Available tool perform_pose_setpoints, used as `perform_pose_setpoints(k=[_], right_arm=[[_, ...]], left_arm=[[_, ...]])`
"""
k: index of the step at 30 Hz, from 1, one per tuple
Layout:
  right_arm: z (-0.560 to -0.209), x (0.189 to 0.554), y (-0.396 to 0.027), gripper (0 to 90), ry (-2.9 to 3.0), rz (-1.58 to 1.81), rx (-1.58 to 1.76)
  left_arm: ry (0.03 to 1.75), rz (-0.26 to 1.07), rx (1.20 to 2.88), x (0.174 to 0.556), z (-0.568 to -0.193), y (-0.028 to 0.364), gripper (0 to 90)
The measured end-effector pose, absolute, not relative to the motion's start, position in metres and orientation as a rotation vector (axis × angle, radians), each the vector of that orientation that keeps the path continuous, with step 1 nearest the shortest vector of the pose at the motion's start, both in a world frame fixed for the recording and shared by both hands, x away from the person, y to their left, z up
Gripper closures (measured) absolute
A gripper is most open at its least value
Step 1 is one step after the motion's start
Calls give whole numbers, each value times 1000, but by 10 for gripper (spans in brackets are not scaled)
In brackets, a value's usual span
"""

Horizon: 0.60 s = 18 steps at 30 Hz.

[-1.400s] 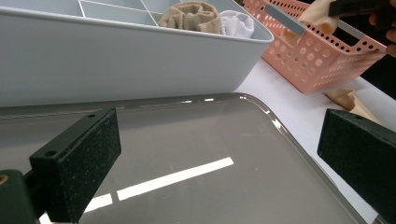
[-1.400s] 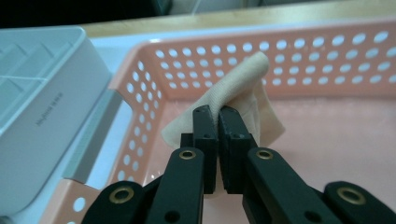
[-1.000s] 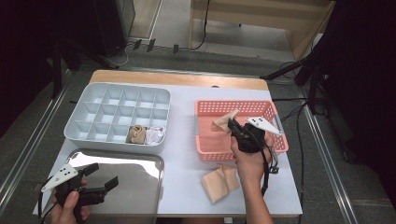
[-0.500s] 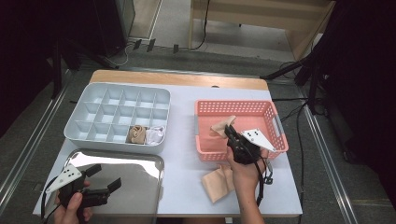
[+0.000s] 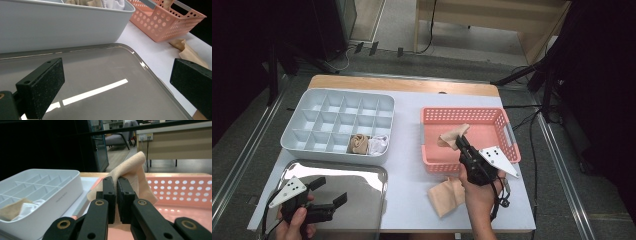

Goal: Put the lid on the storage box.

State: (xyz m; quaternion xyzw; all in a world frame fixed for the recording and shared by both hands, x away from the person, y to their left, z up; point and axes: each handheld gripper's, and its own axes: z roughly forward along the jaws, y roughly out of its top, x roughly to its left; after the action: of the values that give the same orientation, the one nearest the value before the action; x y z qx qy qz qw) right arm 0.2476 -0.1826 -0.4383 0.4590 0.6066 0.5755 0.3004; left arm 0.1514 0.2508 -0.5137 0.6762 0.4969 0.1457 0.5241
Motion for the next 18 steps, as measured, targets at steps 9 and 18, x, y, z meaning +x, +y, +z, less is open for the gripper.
perform_pose_setpoints(k=[9,18], right_arm=[[-414,208,-181,877,1627,1604,1130],[-420,170,-174,877,1681,1635,1071]], left_arm=[[1167,335,1628,153,-510,237,0],[1128,332,1639,152,-501,218,0]])
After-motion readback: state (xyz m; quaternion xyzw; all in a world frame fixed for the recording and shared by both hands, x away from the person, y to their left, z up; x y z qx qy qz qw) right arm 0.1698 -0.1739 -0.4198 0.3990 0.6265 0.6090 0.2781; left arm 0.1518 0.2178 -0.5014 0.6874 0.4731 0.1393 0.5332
